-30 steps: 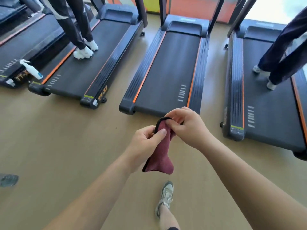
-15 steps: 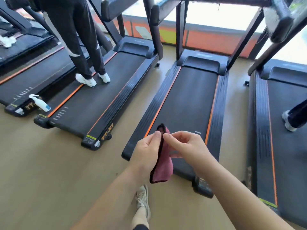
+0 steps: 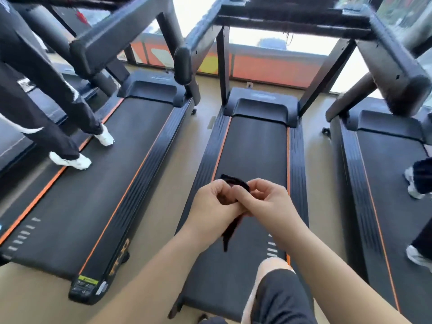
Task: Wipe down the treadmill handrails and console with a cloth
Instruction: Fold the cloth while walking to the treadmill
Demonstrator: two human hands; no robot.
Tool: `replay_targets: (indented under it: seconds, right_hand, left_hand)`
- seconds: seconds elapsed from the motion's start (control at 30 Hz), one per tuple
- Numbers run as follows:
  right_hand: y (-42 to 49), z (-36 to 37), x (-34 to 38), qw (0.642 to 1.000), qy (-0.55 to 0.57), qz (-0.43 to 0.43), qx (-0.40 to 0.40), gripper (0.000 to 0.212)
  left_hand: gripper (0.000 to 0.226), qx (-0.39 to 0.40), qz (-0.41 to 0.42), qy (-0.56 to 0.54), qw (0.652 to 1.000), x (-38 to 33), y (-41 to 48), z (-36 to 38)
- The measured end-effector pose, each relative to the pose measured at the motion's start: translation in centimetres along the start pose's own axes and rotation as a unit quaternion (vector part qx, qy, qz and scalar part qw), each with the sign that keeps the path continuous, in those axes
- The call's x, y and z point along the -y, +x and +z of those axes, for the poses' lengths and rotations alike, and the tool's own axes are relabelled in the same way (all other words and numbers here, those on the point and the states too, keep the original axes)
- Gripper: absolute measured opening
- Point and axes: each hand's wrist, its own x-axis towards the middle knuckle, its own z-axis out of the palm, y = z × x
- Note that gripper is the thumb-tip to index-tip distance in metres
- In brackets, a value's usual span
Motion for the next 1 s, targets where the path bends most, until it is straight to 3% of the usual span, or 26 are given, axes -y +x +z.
replay_targets:
  seconds: [0.1, 0.23, 0.43, 0.57, 0.67, 0.77, 0.9, 1.0]
  right_hand:
    - [6.3, -2.0, 1.7, 0.996, 0.085, 0.015, 0.005, 0.016]
    - [15.5, -4.3, 4.8, 0.995, 0.1, -0.003, -0.003, 0.022]
    - [27.0, -7.6, 12.8, 0.991, -0.012, -0.018, 0.128, 0.033]
    - [33.2, -10.3, 19.7, 0.973, -0.147, -0.053, 0.168, 0.053]
    - [36.8, -10.9, 23.3, 0.963, -0.186, -0.091, 0.171, 0.05]
    - [40.4, -10.7, 25.8, 0.969, -0.168, -0.068, 0.167, 0.044]
    - [47.0, -9.0, 28.0, 0.973, -0.144, -0.032, 0.178, 0.032]
    - [52.5, -6.8, 28.9, 0.975, -0.145, -0.026, 0.164, 0.032]
  left_hand:
    - [0.038, -0.011, -0.005, -0.003, 1.0, -1.6, 6.1, -0.7]
    - [0.015, -0.033, 0.0, -0.024, 0.999, -4.1, 14.5, -0.8]
    - [0.049, -0.047, -0.064, -0.153, 0.985, -12.7, 25.0, 2.1]
    - [0.036, -0.111, -0.101, -0.095, 0.984, -18.9, 29.4, 2.6]
    - [0.025, -0.168, -0.099, -0.098, 0.976, -23.2, 31.8, 1.6]
    - [0.014, -0.258, -0.072, -0.061, 0.962, -27.7, 33.9, -1.4]
    - [0.006, -0.351, 0.032, 0.065, 0.933, -32.9, 37.1, -7.7]
    - [0.011, -0.394, 0.151, 0.211, 0.882, -35.8, 40.0, -10.5]
